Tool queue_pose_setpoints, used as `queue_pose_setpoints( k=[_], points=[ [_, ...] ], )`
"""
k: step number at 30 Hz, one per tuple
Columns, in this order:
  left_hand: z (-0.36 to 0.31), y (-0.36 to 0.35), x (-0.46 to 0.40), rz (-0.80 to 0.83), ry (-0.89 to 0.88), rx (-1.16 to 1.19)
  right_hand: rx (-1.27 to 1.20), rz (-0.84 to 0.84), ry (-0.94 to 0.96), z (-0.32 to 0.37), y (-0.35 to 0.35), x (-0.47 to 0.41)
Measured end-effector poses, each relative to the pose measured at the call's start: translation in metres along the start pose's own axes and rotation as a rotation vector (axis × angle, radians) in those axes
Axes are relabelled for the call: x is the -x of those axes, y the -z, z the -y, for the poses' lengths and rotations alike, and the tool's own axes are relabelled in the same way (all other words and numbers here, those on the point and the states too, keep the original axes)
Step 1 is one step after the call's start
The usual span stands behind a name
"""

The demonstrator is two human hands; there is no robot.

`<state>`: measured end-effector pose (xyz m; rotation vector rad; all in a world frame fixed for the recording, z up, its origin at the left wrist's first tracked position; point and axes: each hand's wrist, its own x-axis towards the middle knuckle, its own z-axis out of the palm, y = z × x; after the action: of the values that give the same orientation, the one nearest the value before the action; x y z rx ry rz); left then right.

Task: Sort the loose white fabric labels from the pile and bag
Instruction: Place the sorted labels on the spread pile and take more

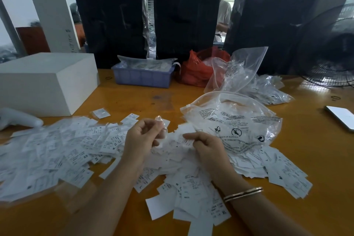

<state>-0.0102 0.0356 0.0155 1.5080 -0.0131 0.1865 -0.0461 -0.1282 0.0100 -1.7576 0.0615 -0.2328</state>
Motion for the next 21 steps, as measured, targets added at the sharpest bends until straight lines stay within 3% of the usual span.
queue_pose_setpoints(
  k=[4,8,16,21],
  points=[
    [-0.002,0.001,-0.002,0.024,0.088,0.202,-0.047,0.009,-0.019,0.001,0.001,-0.001],
    [-0.004,0.002,-0.003,0.131,0.173,0.432,0.268,-0.058,0.114,-0.005,0.002,-0.003],
    [-0.004,0.004,-0.004,0.225,0.226,0.439,0.458,-0.057,0.193,-0.013,0.001,-0.007],
    [-0.006,0.004,-0.002,0.2,0.249,0.517,0.368,-0.131,0.167,-0.009,0.006,-0.007]
  ],
)
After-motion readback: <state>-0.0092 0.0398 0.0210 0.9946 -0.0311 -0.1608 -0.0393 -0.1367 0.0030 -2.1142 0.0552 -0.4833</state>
